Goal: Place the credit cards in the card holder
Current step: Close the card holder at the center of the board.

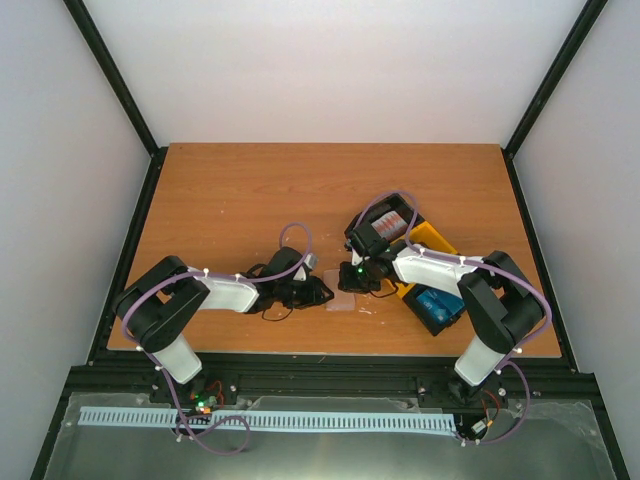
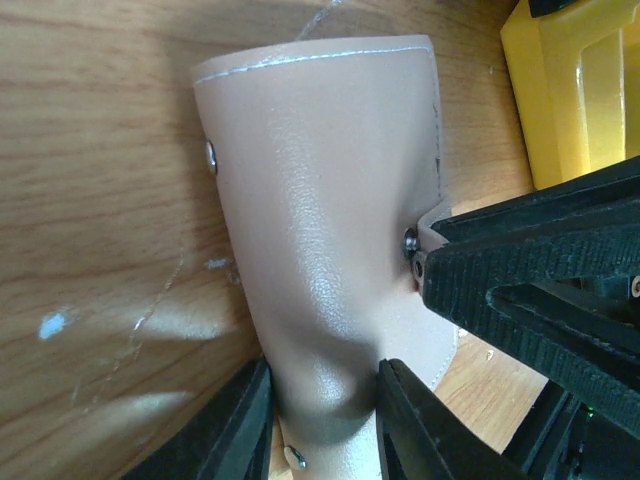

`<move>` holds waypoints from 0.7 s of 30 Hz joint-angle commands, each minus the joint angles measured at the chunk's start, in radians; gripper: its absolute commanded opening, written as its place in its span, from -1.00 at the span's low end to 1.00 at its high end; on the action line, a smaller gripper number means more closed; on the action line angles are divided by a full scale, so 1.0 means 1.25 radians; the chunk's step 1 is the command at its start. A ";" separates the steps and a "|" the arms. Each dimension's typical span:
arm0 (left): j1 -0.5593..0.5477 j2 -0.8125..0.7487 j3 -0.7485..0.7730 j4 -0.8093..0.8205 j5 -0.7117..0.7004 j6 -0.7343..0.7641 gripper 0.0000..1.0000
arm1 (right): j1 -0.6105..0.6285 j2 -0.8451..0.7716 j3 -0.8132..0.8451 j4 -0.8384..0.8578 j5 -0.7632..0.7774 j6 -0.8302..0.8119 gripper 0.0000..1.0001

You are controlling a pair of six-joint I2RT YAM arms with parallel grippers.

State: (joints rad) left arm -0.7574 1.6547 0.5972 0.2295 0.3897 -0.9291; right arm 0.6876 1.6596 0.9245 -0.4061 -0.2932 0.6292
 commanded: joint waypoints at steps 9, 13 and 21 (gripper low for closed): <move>-0.004 0.073 -0.036 -0.126 -0.048 0.009 -0.39 | -0.002 -0.010 -0.002 0.020 0.003 -0.004 -0.81; -0.003 0.069 -0.037 -0.128 -0.050 0.008 -0.40 | -0.002 -0.005 -0.001 0.014 0.028 -0.003 -0.81; -0.004 0.067 -0.038 -0.132 -0.050 0.009 -0.40 | -0.002 -0.026 -0.003 0.024 0.072 0.008 -0.91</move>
State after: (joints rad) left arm -0.7574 1.6669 0.5976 0.2481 0.3923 -0.9291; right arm 0.6876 1.6539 0.9241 -0.3996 -0.2562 0.6334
